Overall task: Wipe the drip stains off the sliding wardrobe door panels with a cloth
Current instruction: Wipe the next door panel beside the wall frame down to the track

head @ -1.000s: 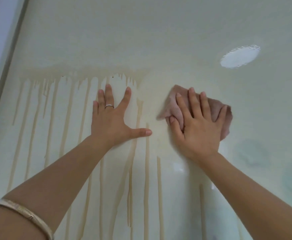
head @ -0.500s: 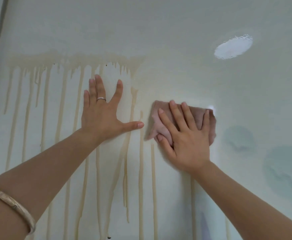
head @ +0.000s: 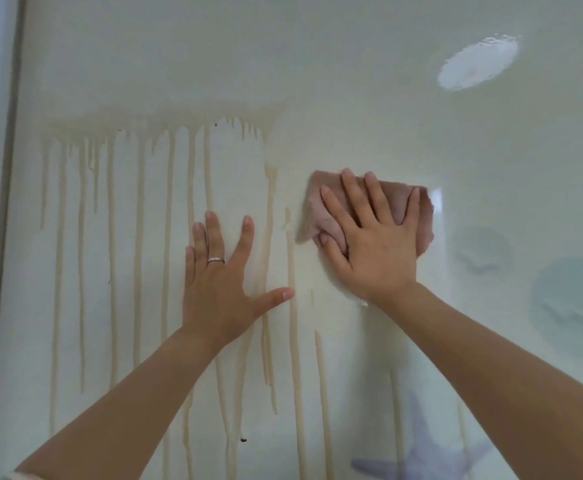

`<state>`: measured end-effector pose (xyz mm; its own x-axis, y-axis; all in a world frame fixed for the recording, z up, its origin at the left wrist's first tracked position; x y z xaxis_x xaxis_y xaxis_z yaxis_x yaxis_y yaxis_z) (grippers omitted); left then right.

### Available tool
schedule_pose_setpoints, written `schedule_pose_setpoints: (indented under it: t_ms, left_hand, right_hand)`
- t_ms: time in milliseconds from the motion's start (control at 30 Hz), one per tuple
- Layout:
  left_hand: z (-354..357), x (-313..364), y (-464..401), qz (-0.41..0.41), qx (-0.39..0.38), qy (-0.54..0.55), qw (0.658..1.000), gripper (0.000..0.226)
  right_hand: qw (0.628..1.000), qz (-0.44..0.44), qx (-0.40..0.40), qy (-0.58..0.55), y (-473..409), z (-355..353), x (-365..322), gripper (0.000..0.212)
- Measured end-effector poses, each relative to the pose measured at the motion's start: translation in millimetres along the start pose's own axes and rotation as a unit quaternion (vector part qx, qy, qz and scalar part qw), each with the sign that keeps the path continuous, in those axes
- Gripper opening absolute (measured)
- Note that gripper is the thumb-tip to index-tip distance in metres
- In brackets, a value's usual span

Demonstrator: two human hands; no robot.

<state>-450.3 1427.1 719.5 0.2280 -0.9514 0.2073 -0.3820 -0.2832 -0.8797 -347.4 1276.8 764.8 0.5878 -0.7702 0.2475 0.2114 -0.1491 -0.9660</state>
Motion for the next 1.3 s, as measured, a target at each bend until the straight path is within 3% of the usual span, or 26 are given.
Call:
schedule_pose_setpoints:
  t_ms: [233,300,400,467,700,900,1067,1167,1233,1300]
  left_hand:
    - [-6,8,3,-0.005,-0.01,-0.003,1.0,0.111]
    - [-6,7,1,-0.012,-0.017,-0.005,1.0,0.115]
    - [-5,4,1,-0.016,-0.011,-0.003,1.0,0.117]
    - [-3,4,1,-0.017,-0.012,-0.004,1.0,0.116]
    - [-7,9,3,-0.017,-0.011,0.003,1.0,0.115]
    - [-4,5,1,-0.021,-0.013,-0.009,1.0,0.116]
    - [-6,6,3,-0.029,-0.021,0.0,0.999,0.116]
    - [-7,8,4,-0.031,-0.026,-0.004,0.999,0.116]
    - [-7,8,3,-0.027,-0.022,-0.003,0.999,0.116]
    - [-6,6,2,-0.024,-0.015,-0.003,1.0,0.116]
  right_hand:
    - [0.985,-0.167,0.002,-0.04,78,-17,-43,0.056]
    - [0.989,-0.144,0.002,-0.02,57,-11,-22,0.057]
    - [1.0,0.013,-0.006,0.001,30,-2,18,0.059]
    - [0.997,0.074,0.0,0.007,43,-2,19,0.059]
    - [0.996,-0.084,-0.025,-0.026,106,-15,-19,0.056]
    - [0.998,0.059,-0.026,-0.011,56,-3,8,0.058]
    - [0.992,-0.118,-0.032,-0.028,150,-16,-65,0.057]
    - [0.983,-0.179,-0.023,-0.036,146,-17,-59,0.056]
    - [0.991,-0.132,-0.006,-0.025,107,-14,-34,0.056]
    - [1.0,-0.023,0.006,-0.009,69,-9,-5,0.056]
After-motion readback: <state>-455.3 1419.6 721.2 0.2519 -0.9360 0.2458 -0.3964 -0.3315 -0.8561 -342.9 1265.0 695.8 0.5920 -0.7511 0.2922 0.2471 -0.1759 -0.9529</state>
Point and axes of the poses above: each hand's wrist, its own y-axis away from the middle knuckle, its own z-axis out of the palm, x = y × z, the point moved 9 cm from there along -y, towards the middle knuckle, and after that the axes turned 12 degrees about y, right-handed, at the moved point
